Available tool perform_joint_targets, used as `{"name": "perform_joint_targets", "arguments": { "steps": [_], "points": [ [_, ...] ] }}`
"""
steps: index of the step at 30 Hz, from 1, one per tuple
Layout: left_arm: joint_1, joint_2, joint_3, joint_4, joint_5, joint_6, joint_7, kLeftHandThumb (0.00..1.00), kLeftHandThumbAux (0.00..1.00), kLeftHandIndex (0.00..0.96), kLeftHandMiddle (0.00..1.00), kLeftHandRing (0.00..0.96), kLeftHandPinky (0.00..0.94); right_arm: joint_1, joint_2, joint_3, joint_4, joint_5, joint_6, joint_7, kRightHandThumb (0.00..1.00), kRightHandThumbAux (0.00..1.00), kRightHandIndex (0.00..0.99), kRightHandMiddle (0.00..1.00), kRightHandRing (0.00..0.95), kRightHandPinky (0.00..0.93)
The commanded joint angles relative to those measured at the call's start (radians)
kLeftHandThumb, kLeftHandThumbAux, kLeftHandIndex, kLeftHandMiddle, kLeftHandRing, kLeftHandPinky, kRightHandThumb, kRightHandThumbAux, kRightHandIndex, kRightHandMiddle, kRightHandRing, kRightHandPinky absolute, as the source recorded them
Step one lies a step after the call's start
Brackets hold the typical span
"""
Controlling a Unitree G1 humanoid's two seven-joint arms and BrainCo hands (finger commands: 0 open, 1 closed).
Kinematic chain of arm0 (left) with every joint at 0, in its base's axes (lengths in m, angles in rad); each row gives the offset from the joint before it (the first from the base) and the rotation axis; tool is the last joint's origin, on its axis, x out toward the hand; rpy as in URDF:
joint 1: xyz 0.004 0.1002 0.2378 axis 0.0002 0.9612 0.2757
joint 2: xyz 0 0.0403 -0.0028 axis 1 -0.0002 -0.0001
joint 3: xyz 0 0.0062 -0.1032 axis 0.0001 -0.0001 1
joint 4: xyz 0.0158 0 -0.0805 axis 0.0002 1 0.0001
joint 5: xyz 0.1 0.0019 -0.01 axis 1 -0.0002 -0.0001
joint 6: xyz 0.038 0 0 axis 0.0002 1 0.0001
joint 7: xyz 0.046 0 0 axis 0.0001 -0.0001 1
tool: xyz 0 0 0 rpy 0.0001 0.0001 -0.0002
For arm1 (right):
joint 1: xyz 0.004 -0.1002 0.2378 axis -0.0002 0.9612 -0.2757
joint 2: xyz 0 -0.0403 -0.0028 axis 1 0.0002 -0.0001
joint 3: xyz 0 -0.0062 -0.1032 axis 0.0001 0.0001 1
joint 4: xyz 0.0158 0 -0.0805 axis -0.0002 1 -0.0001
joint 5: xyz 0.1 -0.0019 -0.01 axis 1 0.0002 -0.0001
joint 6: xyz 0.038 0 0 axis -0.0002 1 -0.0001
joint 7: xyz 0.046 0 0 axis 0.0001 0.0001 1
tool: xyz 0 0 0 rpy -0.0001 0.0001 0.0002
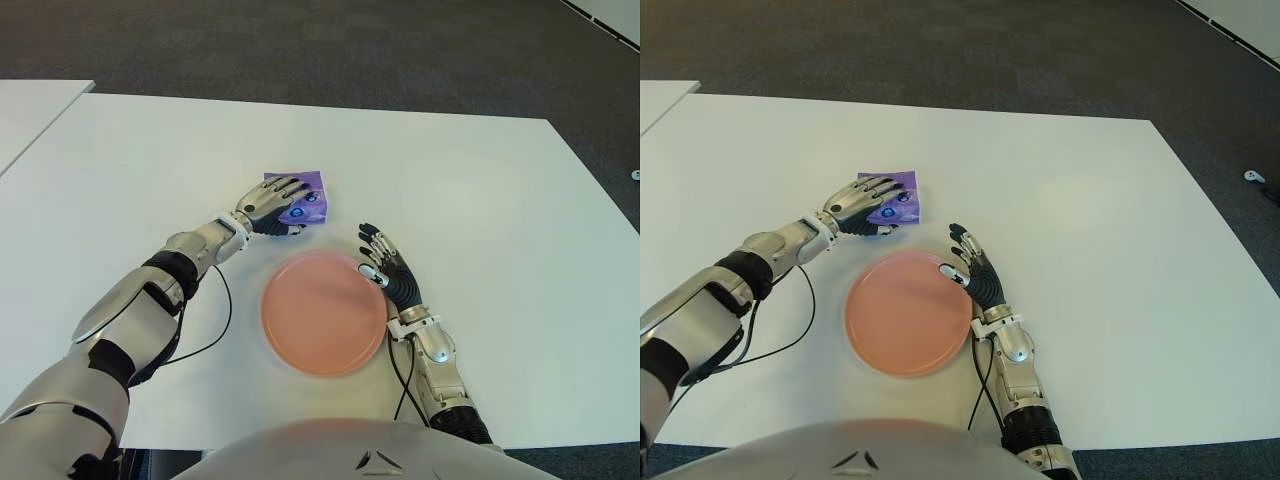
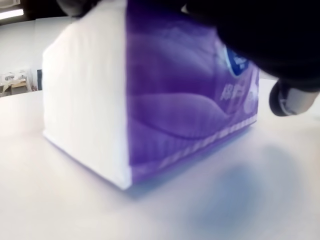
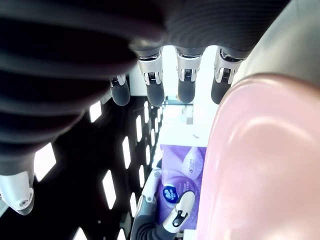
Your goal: Put the tissue paper into the plate.
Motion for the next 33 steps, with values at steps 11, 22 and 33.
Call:
{"name": "perform_joint_targets", "arguments": {
  "steps": [11, 22, 33],
  "points": [
    [0.019, -0.015, -0.097, 0.097, 0.076, 0.037, 0.026, 0.185, 0.276, 0.000, 0.000, 0.000, 0.000, 0.057, 0.002, 0.008, 0.051, -0.011, 0.108, -0.018, 0.000, 0.528, 0.000, 0.000, 0.000, 0.000],
    [-0.018, -0.032, -0.218, 0.152, 0.195, 0.135, 0.183, 0.210, 0.397, 0.000, 0.021, 0.026, 0.081, 0.066, 0.009, 0.007, 0.029, -0.002, 0.137, -0.021, 0.000, 0.530, 0.000, 0.000, 0.000, 0.000],
    [-0.039, -0.049, -0.295, 0.195, 0.246, 0.178, 0.310, 0.374, 0.491, 0.155, 0.213, 0.215, 0.257, 0.075, 0.009, 0.005, 0.012, 0.003, 0.148, -0.022, 0.000, 0.531, 0.000, 0.000, 0.000, 0.000]
  ]
}}
